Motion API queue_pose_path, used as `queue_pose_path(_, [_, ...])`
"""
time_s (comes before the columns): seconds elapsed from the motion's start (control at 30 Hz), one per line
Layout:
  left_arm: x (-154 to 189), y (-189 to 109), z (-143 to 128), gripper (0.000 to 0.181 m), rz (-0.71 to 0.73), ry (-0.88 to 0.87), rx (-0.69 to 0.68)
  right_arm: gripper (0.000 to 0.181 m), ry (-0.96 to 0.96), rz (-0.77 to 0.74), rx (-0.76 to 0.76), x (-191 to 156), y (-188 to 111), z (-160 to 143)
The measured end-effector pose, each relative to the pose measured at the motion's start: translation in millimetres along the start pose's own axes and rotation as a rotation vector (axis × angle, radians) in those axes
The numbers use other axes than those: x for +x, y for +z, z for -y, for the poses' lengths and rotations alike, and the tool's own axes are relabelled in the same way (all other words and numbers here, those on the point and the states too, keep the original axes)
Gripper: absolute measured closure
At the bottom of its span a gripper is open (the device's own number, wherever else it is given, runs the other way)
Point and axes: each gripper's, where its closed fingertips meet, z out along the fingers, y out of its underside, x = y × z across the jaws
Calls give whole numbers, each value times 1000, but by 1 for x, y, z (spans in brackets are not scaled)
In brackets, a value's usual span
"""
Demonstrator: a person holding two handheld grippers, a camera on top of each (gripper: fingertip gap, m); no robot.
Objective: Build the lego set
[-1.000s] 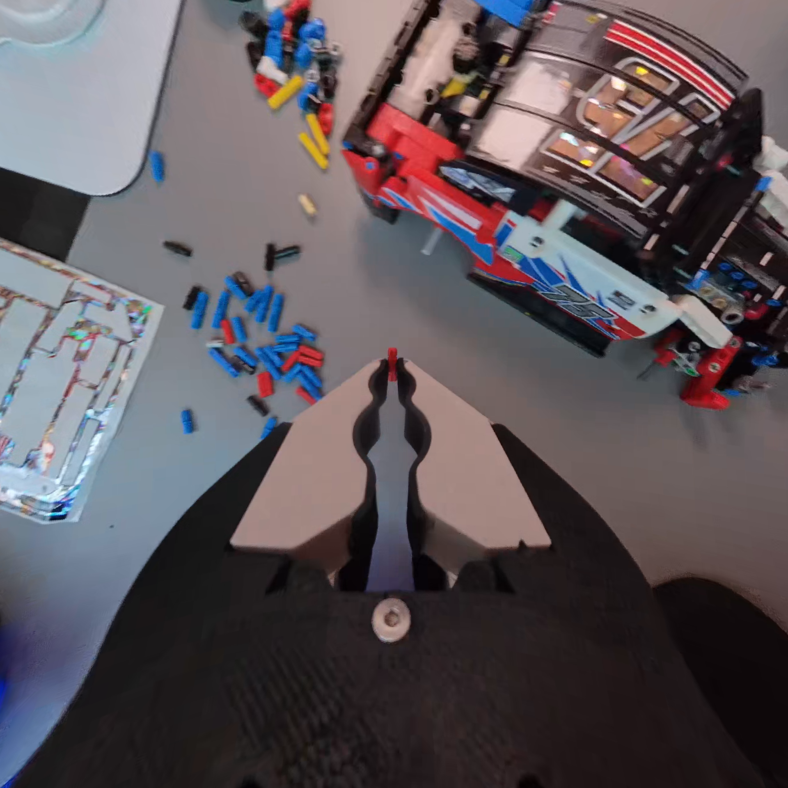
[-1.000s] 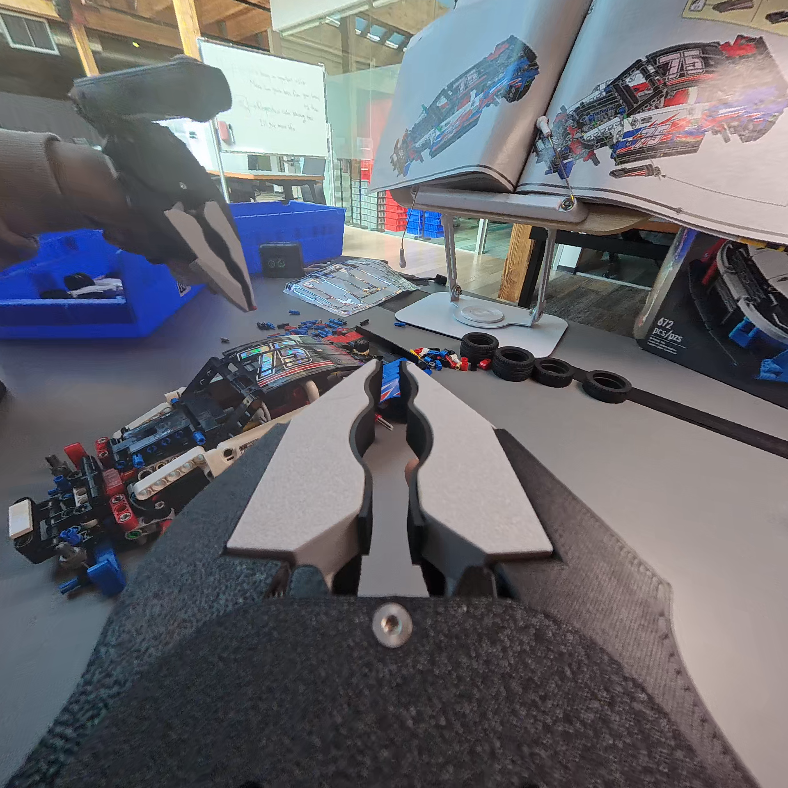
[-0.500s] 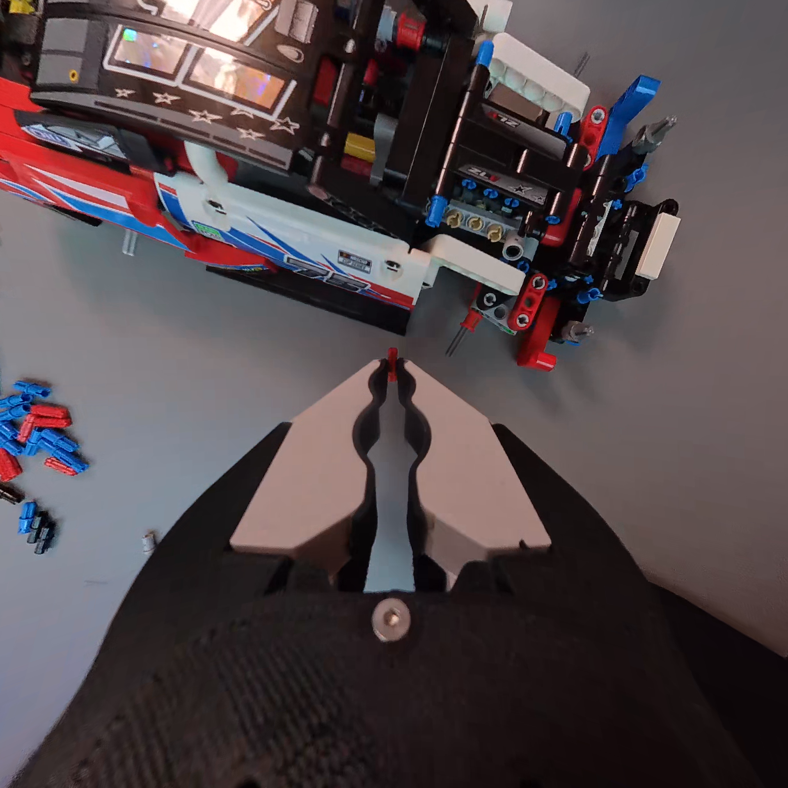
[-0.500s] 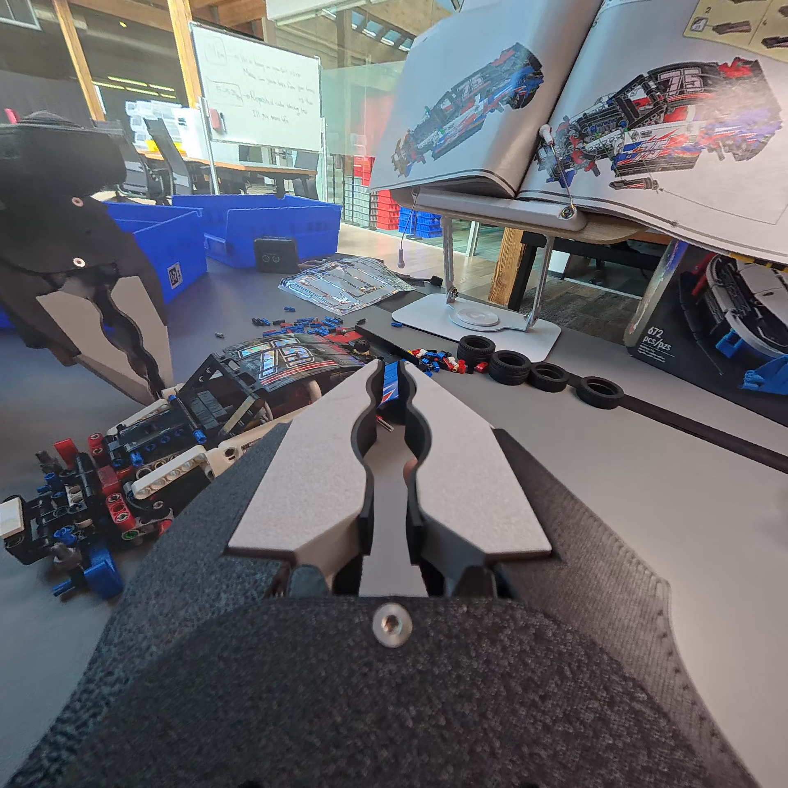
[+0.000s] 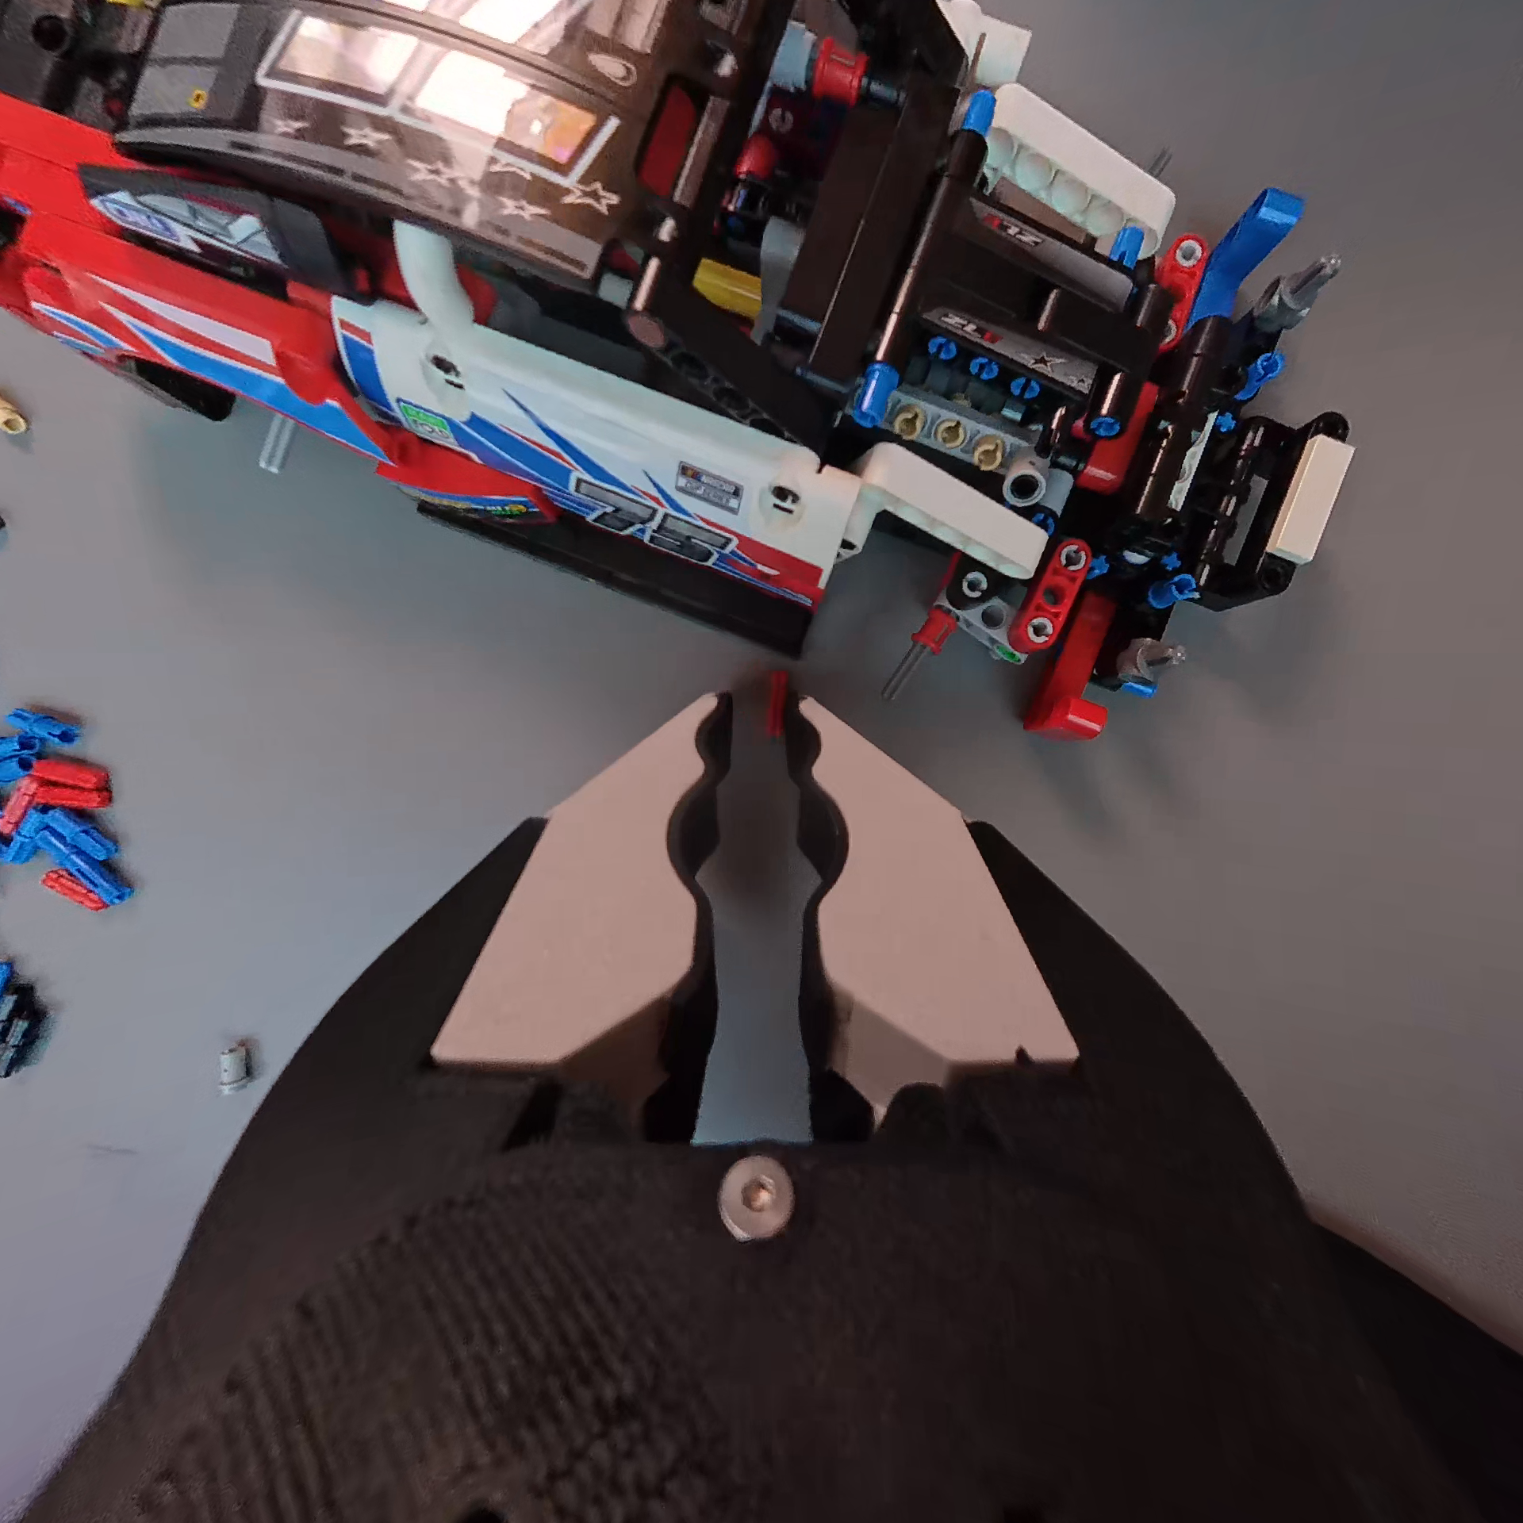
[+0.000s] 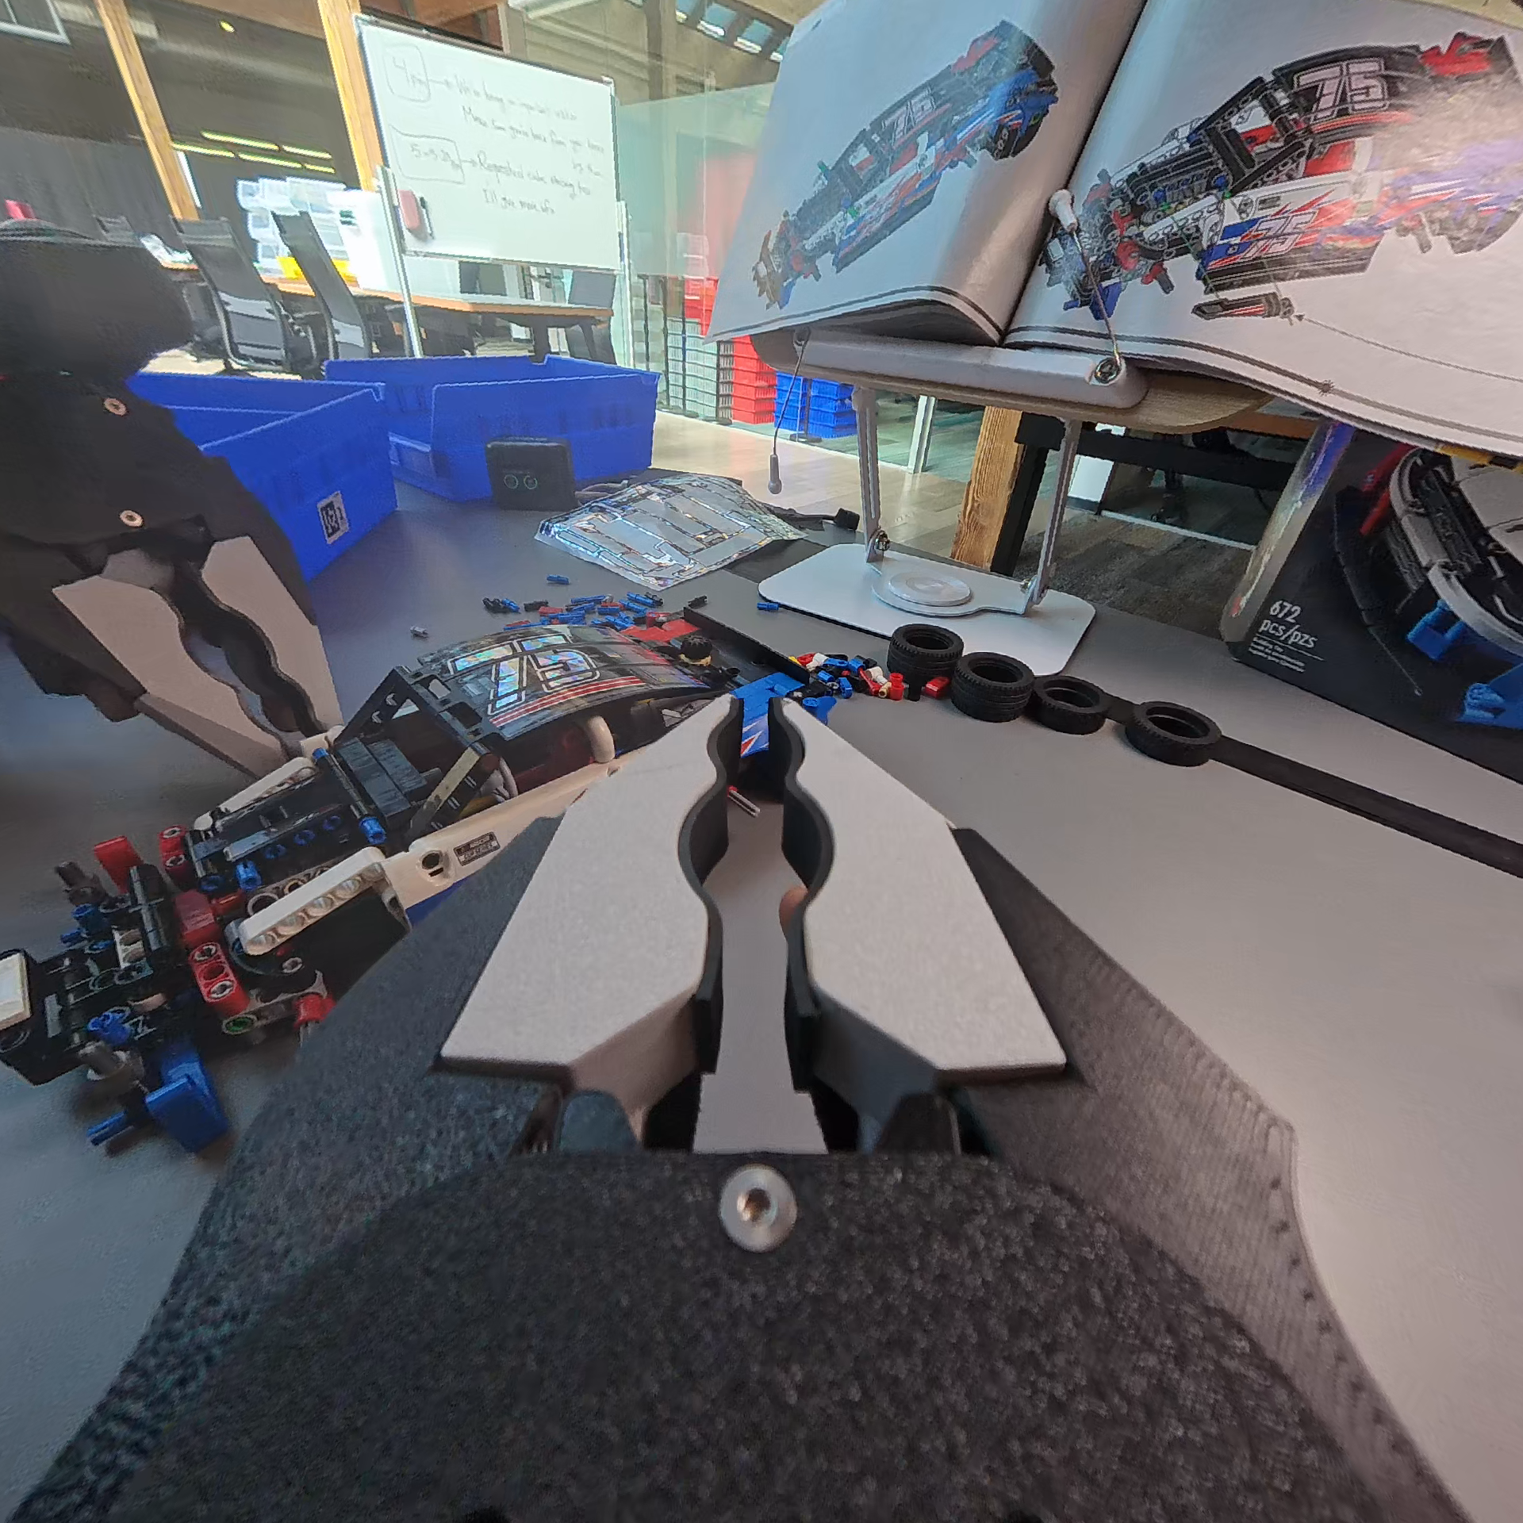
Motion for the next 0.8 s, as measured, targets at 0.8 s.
queue_pose_path(0.8, [-50,-79,40,152,389,-432,797,173,-343,619,-529,26,158,-38])
